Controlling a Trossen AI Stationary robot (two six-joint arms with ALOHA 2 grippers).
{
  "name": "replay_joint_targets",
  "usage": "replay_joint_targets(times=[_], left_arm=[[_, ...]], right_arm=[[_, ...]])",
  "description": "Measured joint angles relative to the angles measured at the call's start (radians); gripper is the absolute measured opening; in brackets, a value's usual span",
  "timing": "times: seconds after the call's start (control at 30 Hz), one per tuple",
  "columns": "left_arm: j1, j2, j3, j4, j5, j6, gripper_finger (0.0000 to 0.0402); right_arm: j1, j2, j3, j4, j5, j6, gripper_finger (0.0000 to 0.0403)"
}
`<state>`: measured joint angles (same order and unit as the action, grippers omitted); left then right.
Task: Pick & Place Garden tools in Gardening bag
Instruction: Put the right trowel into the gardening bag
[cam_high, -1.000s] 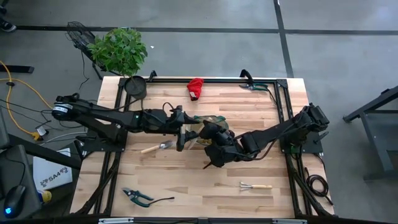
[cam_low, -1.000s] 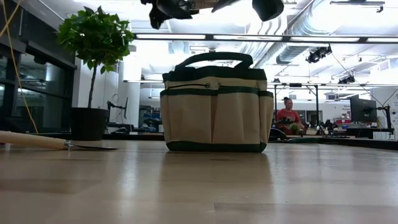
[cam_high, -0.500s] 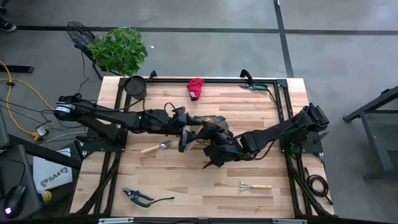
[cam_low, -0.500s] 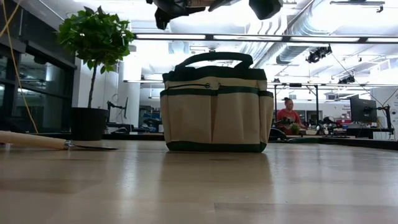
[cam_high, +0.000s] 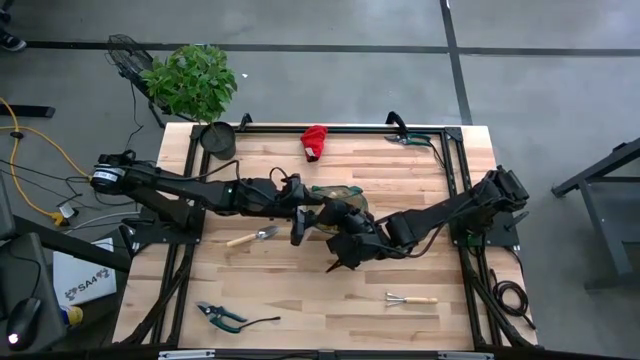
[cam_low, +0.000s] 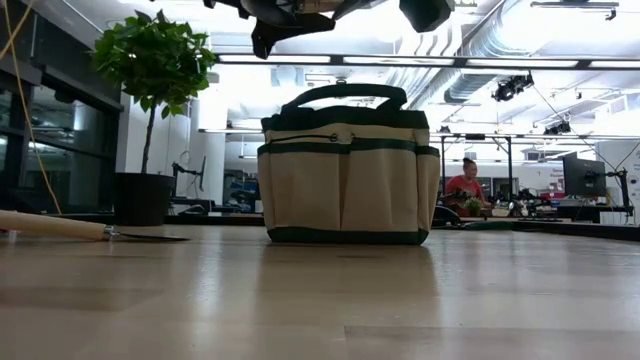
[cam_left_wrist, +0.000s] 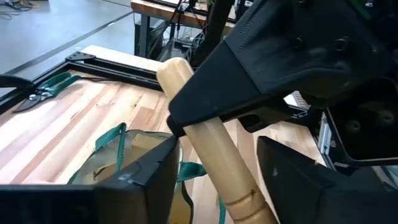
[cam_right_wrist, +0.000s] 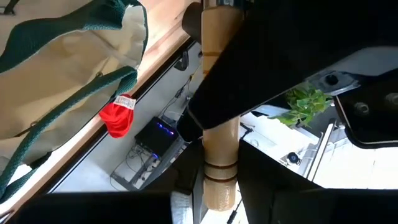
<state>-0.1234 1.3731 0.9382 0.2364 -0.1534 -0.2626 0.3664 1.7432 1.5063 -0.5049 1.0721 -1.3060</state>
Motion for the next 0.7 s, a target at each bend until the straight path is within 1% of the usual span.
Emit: replay_joint_targets(times=[0.43,0.7], left_arm=[[0.000,-0.001,0.000,-0.008,-0.035,0.023,0.0066],[0.000,-0.001,-0.001,-0.014,-0.028,0.027,0.0063]], right_arm=[[0.001,0.000,0.000,-0.001,0.005,0.003,0.0066],[0.001,0.000,0.000,-0.014,-0.003,0.054,0.0066]])
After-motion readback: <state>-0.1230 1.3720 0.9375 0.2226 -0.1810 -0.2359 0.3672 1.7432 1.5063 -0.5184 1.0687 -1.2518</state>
